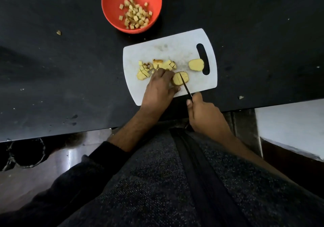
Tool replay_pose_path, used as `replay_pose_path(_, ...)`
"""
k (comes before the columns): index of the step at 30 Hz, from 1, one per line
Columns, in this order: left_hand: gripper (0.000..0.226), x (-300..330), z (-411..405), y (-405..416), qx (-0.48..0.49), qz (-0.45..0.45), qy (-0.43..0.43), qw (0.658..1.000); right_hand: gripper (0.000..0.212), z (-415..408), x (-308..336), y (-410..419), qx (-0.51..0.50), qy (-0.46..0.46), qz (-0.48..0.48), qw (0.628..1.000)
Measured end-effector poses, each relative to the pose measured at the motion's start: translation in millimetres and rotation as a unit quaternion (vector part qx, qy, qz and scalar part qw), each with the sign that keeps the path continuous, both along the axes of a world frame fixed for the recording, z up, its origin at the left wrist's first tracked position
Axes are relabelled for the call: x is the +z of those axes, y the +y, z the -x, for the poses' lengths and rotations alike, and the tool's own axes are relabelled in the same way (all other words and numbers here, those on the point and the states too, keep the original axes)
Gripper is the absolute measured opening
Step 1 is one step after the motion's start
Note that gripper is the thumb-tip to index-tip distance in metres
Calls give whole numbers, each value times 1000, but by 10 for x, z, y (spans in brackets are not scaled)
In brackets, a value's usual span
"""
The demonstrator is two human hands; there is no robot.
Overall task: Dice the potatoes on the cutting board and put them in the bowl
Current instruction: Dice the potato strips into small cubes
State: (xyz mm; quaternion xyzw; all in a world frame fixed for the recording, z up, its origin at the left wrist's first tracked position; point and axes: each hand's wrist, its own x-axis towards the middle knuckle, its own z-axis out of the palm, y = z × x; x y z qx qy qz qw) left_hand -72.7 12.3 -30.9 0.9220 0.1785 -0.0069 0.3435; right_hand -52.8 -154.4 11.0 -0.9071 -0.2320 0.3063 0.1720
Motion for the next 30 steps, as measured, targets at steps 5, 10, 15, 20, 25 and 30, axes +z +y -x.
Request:
replay_pose_path(5,28,16,-13,-17,12,-18,14,1000,10,-62,-53,197,19,0,11,1000)
replay_pose_path(10,22,16,-2,-18,21,-28,5,999,8,-56,-80,249,17,30,33,999)
replay_pose_path(15,16,34,-37,-12,17,-47,2,999,17,-26,-74,297,22,30,63,997)
replay_pose_path(20,15,33,-56,-7,8,-51,8,999,16,-37,-101,342,13,49,73,996)
replay_pose_path(25,10,20,-66,16,4,-44,7,999,7,-72,-123,380,-5,60,61,996)
replay_pose_path(30,9,59,-64,-20,18,-43,17,999,10,-54,-90,261,2,97,76,992)
